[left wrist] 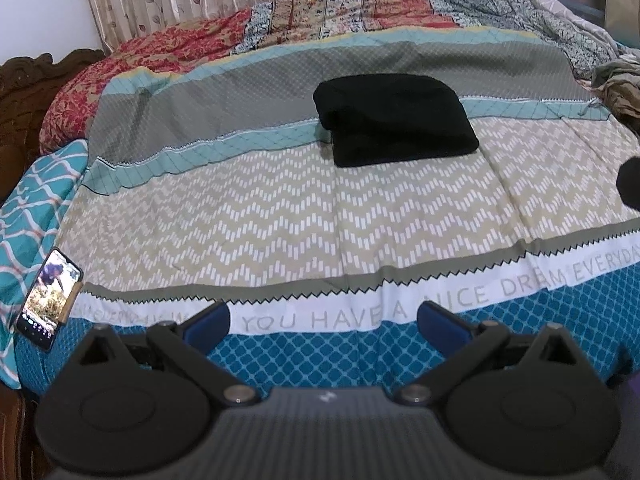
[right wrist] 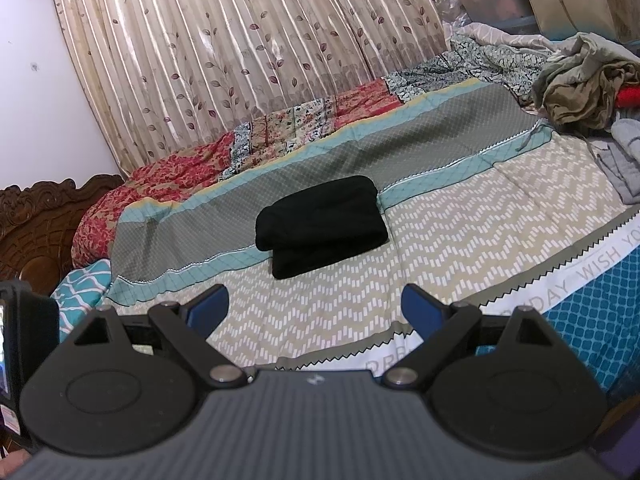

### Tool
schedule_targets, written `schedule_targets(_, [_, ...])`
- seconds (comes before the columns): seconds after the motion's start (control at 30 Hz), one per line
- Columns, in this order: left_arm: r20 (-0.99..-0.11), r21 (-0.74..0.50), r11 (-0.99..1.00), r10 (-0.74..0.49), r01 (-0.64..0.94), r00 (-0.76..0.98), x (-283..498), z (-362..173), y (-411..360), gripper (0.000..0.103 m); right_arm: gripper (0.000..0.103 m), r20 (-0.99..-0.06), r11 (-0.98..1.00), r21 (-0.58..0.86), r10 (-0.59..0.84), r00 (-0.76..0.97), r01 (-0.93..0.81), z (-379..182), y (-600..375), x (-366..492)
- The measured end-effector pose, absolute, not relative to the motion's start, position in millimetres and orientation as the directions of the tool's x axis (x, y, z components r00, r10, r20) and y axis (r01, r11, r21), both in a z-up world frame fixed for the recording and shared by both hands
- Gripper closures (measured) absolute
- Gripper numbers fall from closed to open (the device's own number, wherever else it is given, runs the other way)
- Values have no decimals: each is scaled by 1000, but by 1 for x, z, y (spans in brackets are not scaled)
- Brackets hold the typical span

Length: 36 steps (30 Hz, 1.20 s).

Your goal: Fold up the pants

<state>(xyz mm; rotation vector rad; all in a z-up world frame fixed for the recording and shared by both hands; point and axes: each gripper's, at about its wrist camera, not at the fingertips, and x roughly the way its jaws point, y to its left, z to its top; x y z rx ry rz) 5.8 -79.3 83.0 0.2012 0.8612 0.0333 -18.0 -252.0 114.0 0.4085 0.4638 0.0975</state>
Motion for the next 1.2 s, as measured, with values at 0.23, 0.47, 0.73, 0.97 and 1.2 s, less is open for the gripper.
schedule_targets(0.23, [-777,178,982,103,59,621,9,75,-79,0,8,-418,914,405,183,890,2,113,-252,-17])
schedule_targets(0.47, [-791,170,983,95,69,604,10,70,-80,0,8,-424,913,408,185,886,4,109,-253,-16])
schedule_targets(0.73, [-798,150,985,71,83,599,11,67,-80,0,8,-429,912,410,184,884,9,107,-254,-16])
schedule_targets(0.97, [-797,161,985,90,66,597,13,66,-80,0,8,-435,912,409,185,881,11,105,-255,-14])
schedule_targets(1.2, [-802,162,985,98,57,590,15,63,-77,0,8,-444,912,409,186,877,13,103,-253,-13])
